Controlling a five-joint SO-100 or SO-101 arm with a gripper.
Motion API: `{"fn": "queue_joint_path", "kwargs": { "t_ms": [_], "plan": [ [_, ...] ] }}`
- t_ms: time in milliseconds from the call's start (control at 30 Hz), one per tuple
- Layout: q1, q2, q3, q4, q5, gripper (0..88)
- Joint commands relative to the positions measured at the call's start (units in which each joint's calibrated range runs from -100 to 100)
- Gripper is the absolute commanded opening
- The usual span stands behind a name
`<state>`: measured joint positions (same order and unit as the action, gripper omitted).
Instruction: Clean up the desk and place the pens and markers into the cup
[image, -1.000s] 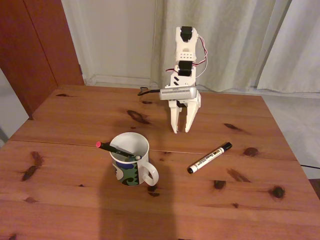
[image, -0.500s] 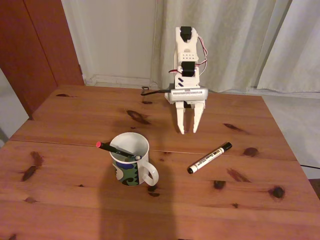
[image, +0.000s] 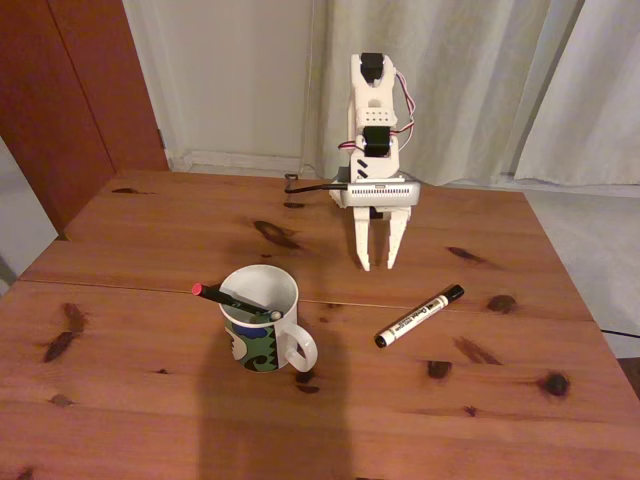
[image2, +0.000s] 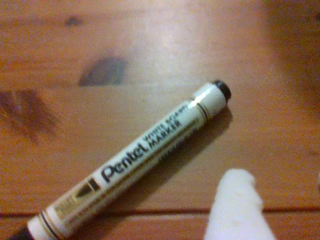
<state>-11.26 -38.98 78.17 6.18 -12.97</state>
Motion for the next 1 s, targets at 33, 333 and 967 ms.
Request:
{"fn": "queue_joint_path", "kwargs": {
  "t_ms": [33,333,967],
  "plan": [
    [-2.1,5.6,-9.1,-4.9,0.1,12.4],
    [-2.6,22.1,-25.8,-6.1,0.4,12.3],
    [1.4,28.0,-26.7,-6.0,-2.0,12.3]
  ]
}}
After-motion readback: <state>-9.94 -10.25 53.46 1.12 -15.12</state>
